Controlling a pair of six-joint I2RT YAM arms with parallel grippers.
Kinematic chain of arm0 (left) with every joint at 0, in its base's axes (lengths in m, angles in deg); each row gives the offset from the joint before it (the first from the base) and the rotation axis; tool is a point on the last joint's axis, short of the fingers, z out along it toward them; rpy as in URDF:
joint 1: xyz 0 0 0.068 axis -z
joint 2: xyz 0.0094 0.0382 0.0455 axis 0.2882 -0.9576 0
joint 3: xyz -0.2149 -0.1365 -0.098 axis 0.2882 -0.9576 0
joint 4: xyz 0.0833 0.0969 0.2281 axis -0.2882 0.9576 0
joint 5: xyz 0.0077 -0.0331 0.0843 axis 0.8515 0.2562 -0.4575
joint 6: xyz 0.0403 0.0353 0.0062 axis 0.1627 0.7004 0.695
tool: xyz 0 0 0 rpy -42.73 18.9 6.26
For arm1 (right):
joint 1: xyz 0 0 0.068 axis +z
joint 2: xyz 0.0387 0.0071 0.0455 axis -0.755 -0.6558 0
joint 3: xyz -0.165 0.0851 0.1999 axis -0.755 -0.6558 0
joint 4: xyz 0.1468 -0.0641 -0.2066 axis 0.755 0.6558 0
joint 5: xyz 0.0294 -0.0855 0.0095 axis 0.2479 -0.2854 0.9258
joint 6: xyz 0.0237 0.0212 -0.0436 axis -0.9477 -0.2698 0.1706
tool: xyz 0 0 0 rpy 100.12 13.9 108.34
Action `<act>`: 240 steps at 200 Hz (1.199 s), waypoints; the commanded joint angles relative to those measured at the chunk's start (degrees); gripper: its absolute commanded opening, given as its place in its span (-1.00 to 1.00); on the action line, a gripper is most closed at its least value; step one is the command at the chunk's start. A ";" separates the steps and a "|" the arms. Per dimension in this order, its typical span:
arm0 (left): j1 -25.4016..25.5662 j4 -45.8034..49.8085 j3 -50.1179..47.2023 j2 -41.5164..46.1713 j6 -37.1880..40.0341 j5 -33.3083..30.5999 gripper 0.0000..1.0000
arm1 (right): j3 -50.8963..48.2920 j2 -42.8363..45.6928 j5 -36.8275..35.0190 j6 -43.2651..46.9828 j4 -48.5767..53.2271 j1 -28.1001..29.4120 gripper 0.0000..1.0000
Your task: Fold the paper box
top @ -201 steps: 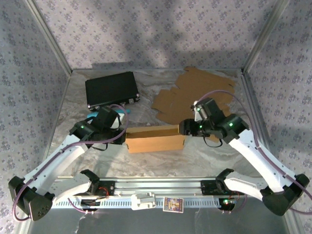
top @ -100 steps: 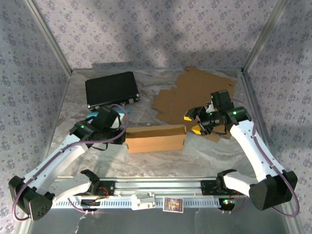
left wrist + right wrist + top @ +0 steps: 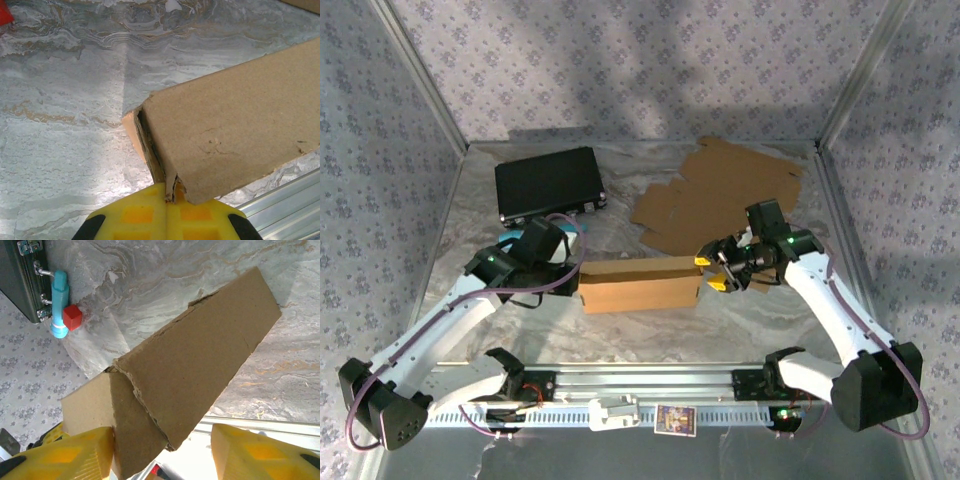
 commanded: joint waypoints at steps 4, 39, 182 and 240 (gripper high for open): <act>0.39 3.33 1.39 0.35 -1.99 -0.53 -0.88 | -2.46 0.27 -1.13 0.33 1.49 0.29 0.05; 0.40 4.00 2.37 2.79 -4.93 0.41 -0.27 | -2.85 -0.82 -1.54 2.25 3.63 -0.11 -0.01; -9.97 -3.76 -0.44 0.30 -17.43 11.43 -0.07 | -2.10 -3.22 -2.19 4.08 5.46 -0.48 -0.10; -9.90 -6.42 -7.78 1.44 -17.36 13.70 -0.43 | -2.26 -3.91 -2.72 4.00 6.12 -0.52 -0.11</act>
